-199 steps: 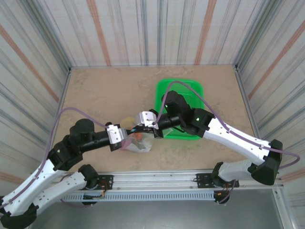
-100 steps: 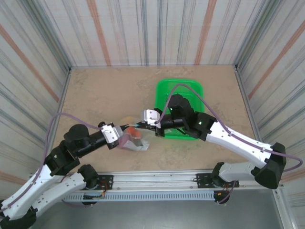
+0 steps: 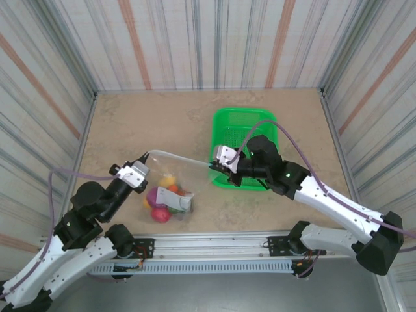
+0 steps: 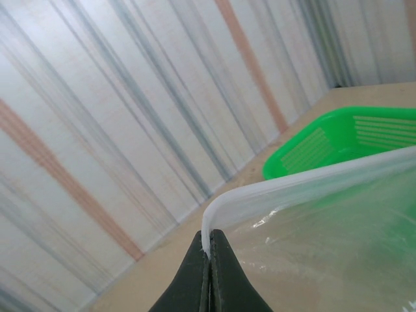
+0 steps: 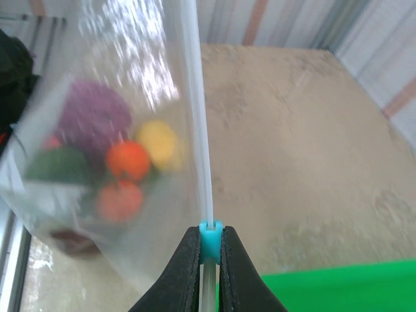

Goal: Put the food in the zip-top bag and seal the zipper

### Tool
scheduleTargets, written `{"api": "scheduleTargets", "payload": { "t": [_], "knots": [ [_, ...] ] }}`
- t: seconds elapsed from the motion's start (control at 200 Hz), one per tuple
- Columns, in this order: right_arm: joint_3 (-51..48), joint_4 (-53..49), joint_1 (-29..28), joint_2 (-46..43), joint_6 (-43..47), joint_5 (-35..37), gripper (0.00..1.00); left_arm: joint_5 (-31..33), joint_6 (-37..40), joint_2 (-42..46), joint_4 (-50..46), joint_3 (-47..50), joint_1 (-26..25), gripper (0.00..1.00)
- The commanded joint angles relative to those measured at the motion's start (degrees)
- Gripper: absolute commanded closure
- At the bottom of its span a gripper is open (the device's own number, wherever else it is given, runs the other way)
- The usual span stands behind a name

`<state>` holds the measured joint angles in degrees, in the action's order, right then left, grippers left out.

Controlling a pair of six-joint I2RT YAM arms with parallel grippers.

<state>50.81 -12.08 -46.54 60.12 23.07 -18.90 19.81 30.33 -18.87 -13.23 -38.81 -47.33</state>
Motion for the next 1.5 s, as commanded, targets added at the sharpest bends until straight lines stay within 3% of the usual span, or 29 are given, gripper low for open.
{"api": "scheduleTargets", "payload": {
  "t": [0.0,0.381,0.586,0.771,0.867,0.982,1.042,1.082,1.122,1.257,1.367,1.498],
  "knots": [
    [-2.8,-5.3,2.4,-2.7,-3.9,6.2,1.00,10.8,1.9,2.7,9.1,-0.3,0.7,1.00],
    [-1.9,-6.5,3.1,-3.1,-6.3,7.5,1.00,11.6,-1.0,3.3,6.9,0.8,0.8,1.00],
    [0.4,-6.8,1.0,-9.5,-9.9,8.5,1.00,14.6,-9.2,4.2,0.5,-2.7,0.8,1.00],
    [9.3,-9.5,2.1,0.6,-12.7,12.0,1.00,20.7,-16.2,-6.7,1.3,-5.1,2.5,1.00],
    [14.3,-10.3,4.0,8.9,-14.3,15.2,1.00,11.5,-25.1,-16.7,-0.3,-7.3,11.8,1.00],
    [19.0,-8.6,8.2,17.4,-17.6,15.6,1.00,-12.4,-41.7,-30.3,2.0,-7.8,32.3,1.00],
    [21.2,-6.6,10.0,21.6,-19.1,15.4,0.88,-20.7,-47.0,-39.4,6.5,-8.3,38.5,1.00],
    [22.7,-5.2,10.7,24.2,-19.8,16.5,0.75,-20.4,-47.7,-46.1,8.1,-10.0,39.0,1.00],
    [24.5,-4.5,11.2,26.9,-19.6,17.7,0.68,-20.5,-46.9,-52.6,8.6,-13.1,39.0,1.00],
    [30.3,-5.1,12.3,29.8,-21.8,23.7,0.62,-24.4,-49.0,-69.9,16.2,-20.2,39.6,1.00],
    [30.1,-4.7,12.8,25.6,-23.2,24.9,0.58,-26.6,-46.5,-81.7,12.5,-30.9,39.4,1.00],
    [25.8,-5.6,14.3,18.6,-24.9,28.9,0.47,-30.0,-42.7,-91.3,5.4,-39.6,39.7,0.68]
  ]
}}
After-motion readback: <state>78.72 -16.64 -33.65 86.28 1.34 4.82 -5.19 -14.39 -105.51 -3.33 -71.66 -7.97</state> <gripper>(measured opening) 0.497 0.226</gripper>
